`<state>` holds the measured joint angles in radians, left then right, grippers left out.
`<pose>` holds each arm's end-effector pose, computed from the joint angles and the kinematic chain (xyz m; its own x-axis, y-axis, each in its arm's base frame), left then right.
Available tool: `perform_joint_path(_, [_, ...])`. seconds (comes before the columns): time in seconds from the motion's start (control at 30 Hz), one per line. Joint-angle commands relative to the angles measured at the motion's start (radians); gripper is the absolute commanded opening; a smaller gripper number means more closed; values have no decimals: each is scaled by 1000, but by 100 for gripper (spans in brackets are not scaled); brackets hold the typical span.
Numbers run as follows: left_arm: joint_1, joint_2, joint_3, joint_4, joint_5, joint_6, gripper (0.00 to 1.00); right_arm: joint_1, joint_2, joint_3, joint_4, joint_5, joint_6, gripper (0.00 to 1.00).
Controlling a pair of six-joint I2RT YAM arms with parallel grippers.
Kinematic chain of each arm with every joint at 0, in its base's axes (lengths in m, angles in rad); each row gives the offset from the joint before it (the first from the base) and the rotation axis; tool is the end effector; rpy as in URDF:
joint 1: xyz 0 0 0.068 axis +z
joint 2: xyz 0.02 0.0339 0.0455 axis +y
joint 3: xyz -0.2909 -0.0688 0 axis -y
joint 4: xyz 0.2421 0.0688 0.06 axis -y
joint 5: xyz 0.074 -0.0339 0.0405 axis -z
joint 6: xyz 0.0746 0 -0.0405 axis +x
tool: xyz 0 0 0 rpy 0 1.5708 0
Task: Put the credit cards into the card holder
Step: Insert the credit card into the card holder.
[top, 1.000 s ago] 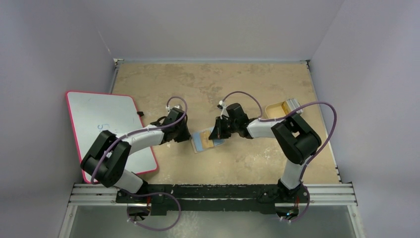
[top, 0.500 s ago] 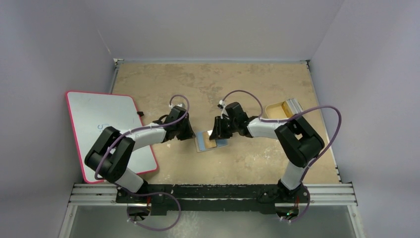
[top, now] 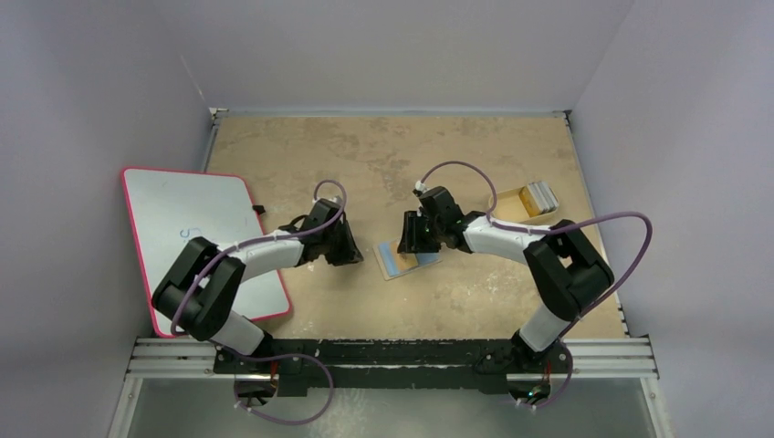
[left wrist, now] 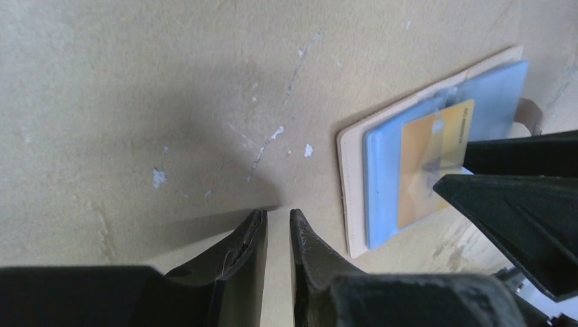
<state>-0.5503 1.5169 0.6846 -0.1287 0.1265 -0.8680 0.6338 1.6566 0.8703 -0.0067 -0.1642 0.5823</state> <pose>0.2478 -0.1630 0.1440 -0.8945 -0.3393 -0.2912 -0.1581 0.8492 -0.5038 0.2845 0.2242 0.1692 -0.8516 0.0474 -0.5220 -0.2494 0.8392 0.4832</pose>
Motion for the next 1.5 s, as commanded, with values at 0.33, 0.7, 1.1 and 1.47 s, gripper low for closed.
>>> perform_joint_path(0.33, [-2,22,-83,250,166,-107,18,46,0,42,17,19,26,47])
perform_joint_path(0.7, [-2,-51,-46,138,55,-82,13,146,73,84,79,-30,100,41])
perform_joint_path(1.1, [0,-125,-10,-37,-51,-9,14,158,-26,125,-83,65,97,47])
perform_joint_path(1.47, [-1,-338,174,-267,-104,156,56,2,-103,268,-205,179,-151,52])
